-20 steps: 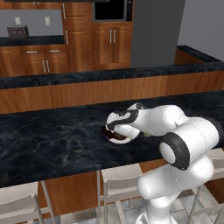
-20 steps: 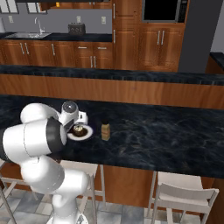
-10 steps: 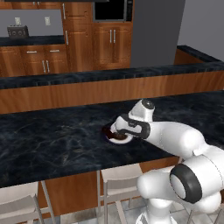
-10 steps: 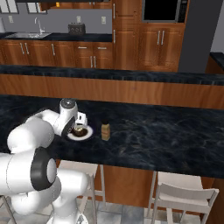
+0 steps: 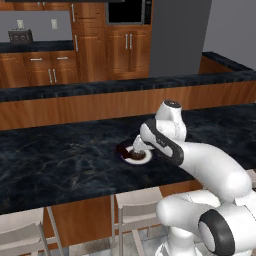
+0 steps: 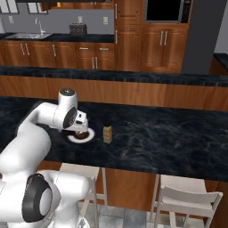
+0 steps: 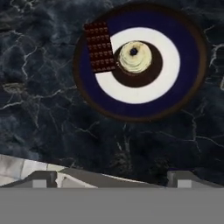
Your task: Take the cinnamon bottle from the cabinet and place it on the dining table, next to the plate with the cupcake. Then take the chocolate from the dining counter and place it on the cupcake plate.
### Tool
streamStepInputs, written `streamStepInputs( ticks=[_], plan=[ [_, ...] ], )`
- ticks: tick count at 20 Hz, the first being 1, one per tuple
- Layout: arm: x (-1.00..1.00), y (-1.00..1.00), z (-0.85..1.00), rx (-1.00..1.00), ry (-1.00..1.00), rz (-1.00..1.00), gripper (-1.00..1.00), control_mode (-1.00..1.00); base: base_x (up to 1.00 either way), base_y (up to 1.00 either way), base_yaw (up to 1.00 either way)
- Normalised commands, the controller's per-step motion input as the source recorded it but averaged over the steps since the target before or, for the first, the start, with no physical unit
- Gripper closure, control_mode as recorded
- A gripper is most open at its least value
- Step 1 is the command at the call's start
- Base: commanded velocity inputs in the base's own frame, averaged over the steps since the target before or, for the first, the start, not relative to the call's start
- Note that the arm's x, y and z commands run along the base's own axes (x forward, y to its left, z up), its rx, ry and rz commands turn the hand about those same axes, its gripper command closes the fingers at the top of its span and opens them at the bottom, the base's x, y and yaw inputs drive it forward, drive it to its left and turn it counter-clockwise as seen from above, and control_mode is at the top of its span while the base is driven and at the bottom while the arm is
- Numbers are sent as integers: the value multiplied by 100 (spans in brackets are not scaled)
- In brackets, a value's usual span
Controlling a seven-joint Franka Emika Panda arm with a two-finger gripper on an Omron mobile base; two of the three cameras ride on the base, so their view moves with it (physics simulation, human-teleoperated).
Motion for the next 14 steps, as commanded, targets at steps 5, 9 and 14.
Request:
streamStepInputs(
  ticks=[5, 9, 14],
  plan=[
    [-91, -10, 0, 0, -6, 0, -100, -100, 0, 0, 0],
    [-92, -7, 0, 0, -19, -1, -100, -100, 0, 0, 0],
    [-82, -2, 3, 0, -14, -2, -100, -100, 0, 0, 0]
  ],
)
